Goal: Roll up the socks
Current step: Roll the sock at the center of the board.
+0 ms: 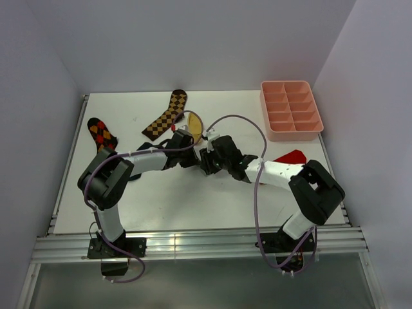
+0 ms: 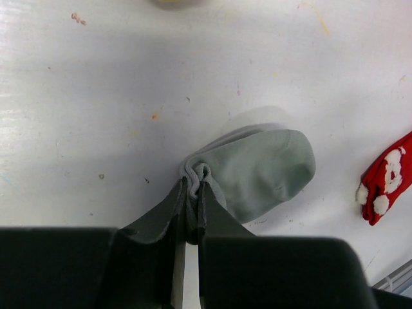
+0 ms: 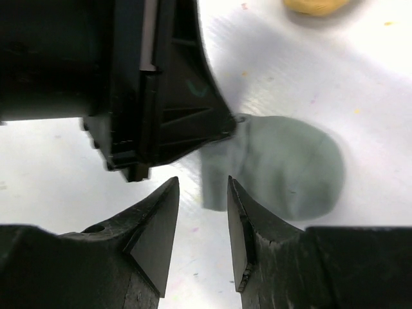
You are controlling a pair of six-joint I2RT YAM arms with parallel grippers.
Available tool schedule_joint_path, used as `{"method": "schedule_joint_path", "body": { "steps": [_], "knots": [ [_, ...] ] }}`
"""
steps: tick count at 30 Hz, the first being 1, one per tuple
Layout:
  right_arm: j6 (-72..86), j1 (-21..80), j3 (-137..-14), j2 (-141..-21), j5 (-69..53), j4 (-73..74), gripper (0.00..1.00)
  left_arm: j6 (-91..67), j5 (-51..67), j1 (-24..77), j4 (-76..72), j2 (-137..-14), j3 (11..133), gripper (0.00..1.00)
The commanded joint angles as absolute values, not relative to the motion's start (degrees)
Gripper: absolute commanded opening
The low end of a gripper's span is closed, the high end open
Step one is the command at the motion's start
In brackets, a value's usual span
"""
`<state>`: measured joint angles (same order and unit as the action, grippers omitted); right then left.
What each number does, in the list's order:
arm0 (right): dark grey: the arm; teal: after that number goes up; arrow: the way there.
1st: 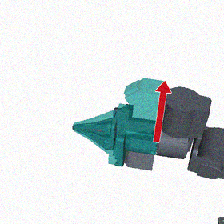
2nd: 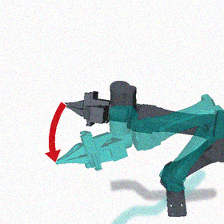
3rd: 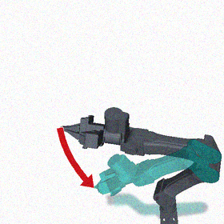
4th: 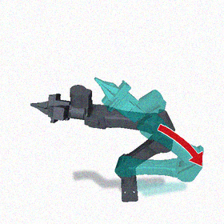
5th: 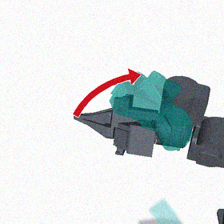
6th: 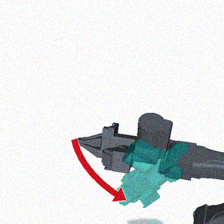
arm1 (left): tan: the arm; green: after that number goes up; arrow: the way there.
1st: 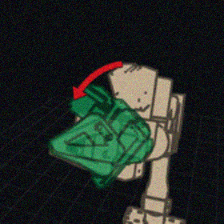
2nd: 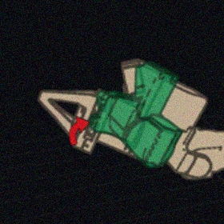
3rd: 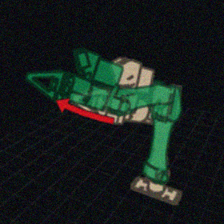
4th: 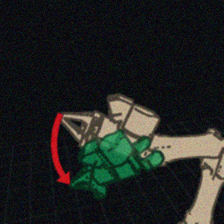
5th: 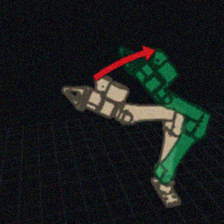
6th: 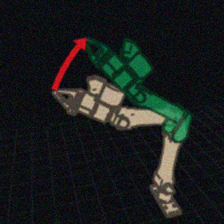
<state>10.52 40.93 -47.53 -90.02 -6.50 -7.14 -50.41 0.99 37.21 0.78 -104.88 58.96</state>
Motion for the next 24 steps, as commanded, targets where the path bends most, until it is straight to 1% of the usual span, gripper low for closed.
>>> {"method": "schedule_joint_path", "body": {
  "steps": [1,4,5,6,10,14,19,24],
  "knots": [
    [5.6,42.5,-46.6,-89.8,1.8,-10.5,0.43,-49.8,0.3,37.5,3.2,-105.5,61.2,0.00],
    [4.9,44.6,-46.8,-91.4,3.6,-11.5,0.40,-49.9,0.3,37.5,4.0,-106.0,61.8,0.00],
    [4.7,45.5,-47.2,-92.5,4.5,-11.7,0.35,-50.1,0.3,37.5,3.8,-106.0,61.8,0.00],
    [4.7,45.5,-47.2,-92.5,4.5,-11.7,0.35,-50.1,0.3,37.5,3.8,-106.0,61.8,0.00],
    [4.4,46.7,-46.7,-92.8,4.4,-12.8,0.28,-50.1,0.3,37.4,4.0,-106.1,61.9,0.00],
    [4.4,46.8,-46.5,-93.4,3.1,-13.4,0.28,-50.3,0.3,37.5,4.0,-106.2,61.9,0.00],
    [4.7,46.8,-46.6,-95.1,1.1,-13.1,0.33,-50.7,0.4,37.5,4.0,-106.6,62.0,0.00],
    [5.4,46.8,-47.1,-97.1,0.5,-12.6,0.34,-51.2,0.5,37.5,3.8,-106.8,61.7,0.00]
  ]
}}
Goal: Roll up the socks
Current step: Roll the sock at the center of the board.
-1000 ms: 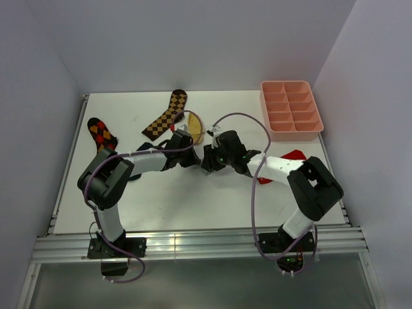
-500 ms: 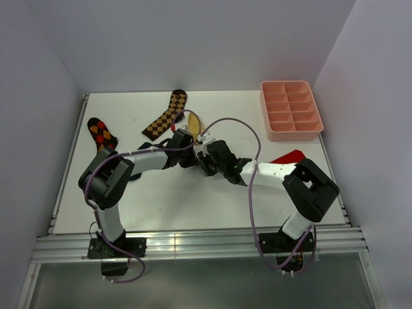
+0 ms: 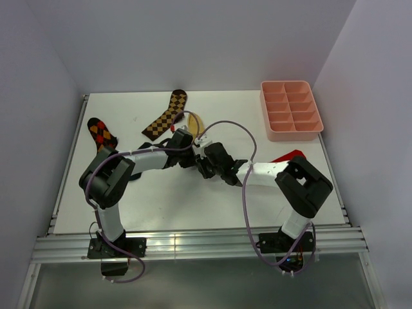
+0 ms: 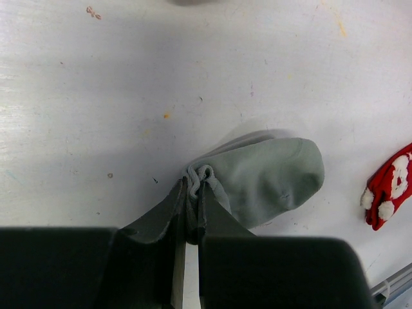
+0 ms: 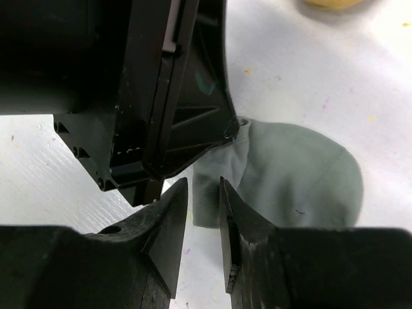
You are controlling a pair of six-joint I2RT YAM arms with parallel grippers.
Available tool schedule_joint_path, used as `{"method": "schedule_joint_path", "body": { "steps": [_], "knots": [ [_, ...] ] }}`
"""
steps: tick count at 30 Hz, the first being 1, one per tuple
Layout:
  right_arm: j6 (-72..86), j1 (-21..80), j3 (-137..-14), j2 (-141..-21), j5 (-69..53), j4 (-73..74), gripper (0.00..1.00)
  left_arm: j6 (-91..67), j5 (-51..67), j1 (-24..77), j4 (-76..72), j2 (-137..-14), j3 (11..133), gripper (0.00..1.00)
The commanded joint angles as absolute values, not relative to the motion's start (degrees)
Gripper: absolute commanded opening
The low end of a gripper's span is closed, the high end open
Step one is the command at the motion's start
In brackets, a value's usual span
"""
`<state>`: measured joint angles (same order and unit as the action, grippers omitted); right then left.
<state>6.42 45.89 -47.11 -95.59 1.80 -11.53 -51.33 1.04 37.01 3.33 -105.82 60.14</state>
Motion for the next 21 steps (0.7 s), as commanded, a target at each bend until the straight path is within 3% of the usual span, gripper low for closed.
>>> {"method": "schedule_joint_path", "body": {
  "steps": [1,9,15,21],
  "knots": [
    [5.9,46.8,-47.1,-97.4,0.7,-12.6,0.34,-51.2,0.4,37.5,3.8,-106.8,61.6,0.00],
    [7.3,45.8,-44.1,-93.4,1.1,-15.1,0.36,-52.2,0.7,37.4,3.3,-107.8,60.7,0.00],
    [7.8,45.8,-39.7,-86.3,3.8,-19.6,0.45,-52.2,0.4,37.4,3.8,-108.0,61.1,0.00],
    [4.8,46.1,-38.9,-84.9,2.0,-20.1,0.44,-52.3,0.5,37.4,4.8,-108.2,61.8,0.00]
  ]
}}
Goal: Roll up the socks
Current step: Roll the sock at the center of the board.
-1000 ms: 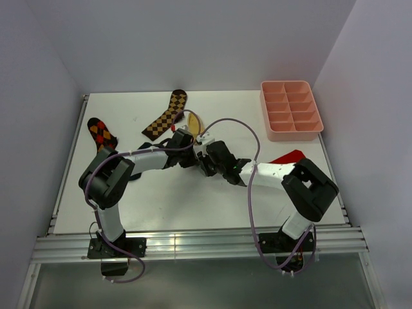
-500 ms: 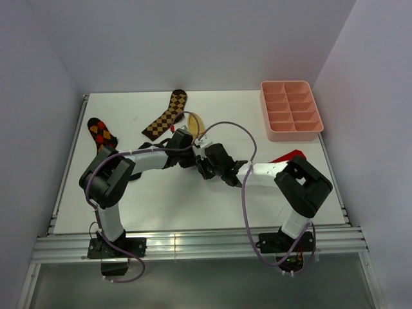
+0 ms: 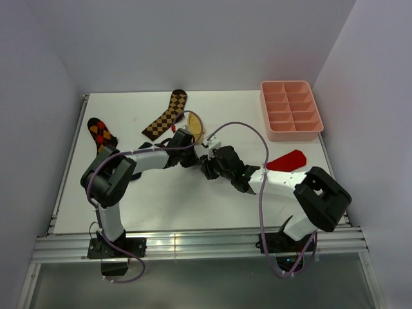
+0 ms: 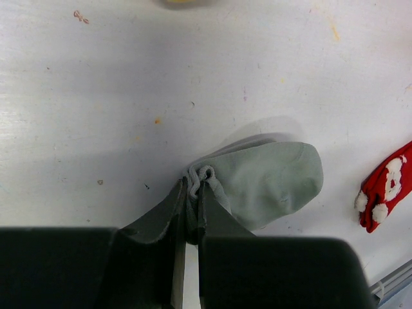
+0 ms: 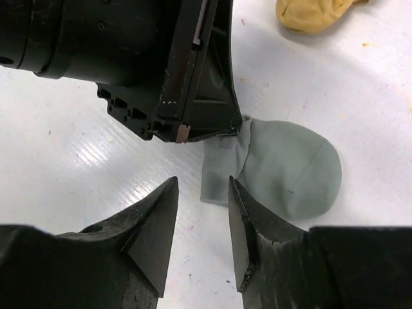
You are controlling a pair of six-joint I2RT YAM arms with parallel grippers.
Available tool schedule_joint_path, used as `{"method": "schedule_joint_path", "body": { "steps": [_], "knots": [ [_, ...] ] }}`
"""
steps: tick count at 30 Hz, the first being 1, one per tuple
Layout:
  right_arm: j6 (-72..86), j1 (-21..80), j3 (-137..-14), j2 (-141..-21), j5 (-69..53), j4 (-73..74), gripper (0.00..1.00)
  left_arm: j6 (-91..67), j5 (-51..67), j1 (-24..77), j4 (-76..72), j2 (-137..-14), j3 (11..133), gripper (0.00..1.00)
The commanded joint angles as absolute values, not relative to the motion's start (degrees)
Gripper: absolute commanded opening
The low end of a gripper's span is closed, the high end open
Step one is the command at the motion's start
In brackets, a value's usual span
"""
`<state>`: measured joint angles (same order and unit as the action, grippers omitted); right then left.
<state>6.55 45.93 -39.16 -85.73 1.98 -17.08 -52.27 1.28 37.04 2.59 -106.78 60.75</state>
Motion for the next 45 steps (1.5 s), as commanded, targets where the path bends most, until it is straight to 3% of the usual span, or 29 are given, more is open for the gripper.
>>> {"method": "schedule_joint_path", "body": {
  "steps": [1,25,28,29,32,37,40,45],
  "knots": [
    [4.7,46.1,-38.8,-85.5,1.9,-20.3,0.44,-52.2,0.4,37.4,4.7,-108.0,61.8,0.00],
    [5.5,47.2,-48.5,-99.8,6.6,-10.8,0.42,-53.3,3.7,37.4,3.4,-107.3,61.5,0.00],
    [6.4,47.2,-49.7,-100.5,8.1,-8.2,0.27,-54.0,4.0,37.4,3.0,-106.7,61.0,0.01],
    [6.6,47.3,-49.4,-100.3,8.1,-7.7,0.17,-54.3,3.5,37.4,2.7,-106.4,60.8,0.02],
    [7.2,47.1,-48.4,-99.3,7.7,-7.3,0.01,-55.4,2.8,37.1,1.9,-105.1,59.7,0.13],
    [7.6,46.1,-47.2,-98.0,2.9,-6.8,0.00,-55.5,4.0,35.5,-1.8,-103.5,58.0,0.55],
    [7.5,45.3,-46.3,-97.5,0.6,-7.1,0.00,-53.8,4.9,34.9,-2.0,-103.6,59.1,0.65],
    [8.1,43.0,-44.6,-96.2,-4.3,-8.5,0.00,-51.8,8.3,34.1,-3.4,-105.6,61.0,0.63]
  ]
}}
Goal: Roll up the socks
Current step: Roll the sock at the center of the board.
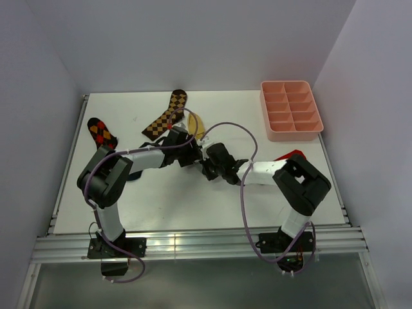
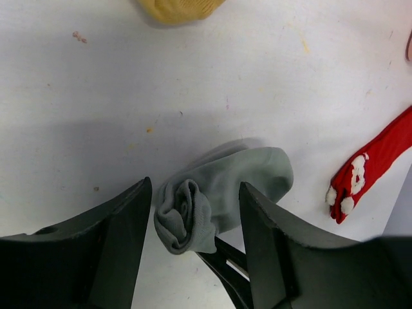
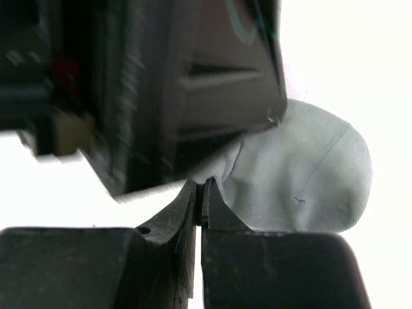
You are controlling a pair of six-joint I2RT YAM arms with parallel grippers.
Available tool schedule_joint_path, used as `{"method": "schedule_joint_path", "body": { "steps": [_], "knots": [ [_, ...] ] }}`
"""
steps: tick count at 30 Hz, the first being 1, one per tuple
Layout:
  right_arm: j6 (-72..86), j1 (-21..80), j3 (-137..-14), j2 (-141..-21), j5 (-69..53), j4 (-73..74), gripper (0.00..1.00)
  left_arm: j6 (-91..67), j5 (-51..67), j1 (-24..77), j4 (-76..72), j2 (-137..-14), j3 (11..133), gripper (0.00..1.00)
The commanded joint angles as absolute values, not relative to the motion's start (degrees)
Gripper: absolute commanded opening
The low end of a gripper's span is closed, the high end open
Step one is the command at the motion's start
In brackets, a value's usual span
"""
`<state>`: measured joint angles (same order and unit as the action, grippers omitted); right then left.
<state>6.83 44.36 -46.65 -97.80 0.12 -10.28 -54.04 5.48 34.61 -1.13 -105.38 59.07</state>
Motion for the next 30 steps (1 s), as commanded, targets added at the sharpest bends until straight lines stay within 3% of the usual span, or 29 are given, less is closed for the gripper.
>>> {"method": "schedule_joint_path", "body": {
  "steps": [1,15,24,27,30],
  "knots": [
    [8.3,42.5,-44.3,-96.1,-5.1,-8.6,0.00,-51.5,9.8,34.0,-3.5,-106.2,61.3,0.61],
    [8.2,38.0,-43.5,-96.8,-11.3,-9.4,0.00,-45.4,20.1,32.4,-8.6,-114.1,64.0,0.47],
    [8.3,37.6,-43.7,-96.4,-11.2,-8.6,0.00,-45.1,19.4,32.4,-8.6,-116.9,64.7,0.19],
    [8.7,37.4,-43.9,-96.3,-11.3,-7.9,0.00,-45.4,18.9,32.4,-9.2,-117.0,64.0,0.01],
    [9.4,36.8,-43.9,-96.2,-12.0,-6.9,0.00,-45.2,17.2,32.4,-9.2,-116.5,63.5,0.00]
  ]
}}
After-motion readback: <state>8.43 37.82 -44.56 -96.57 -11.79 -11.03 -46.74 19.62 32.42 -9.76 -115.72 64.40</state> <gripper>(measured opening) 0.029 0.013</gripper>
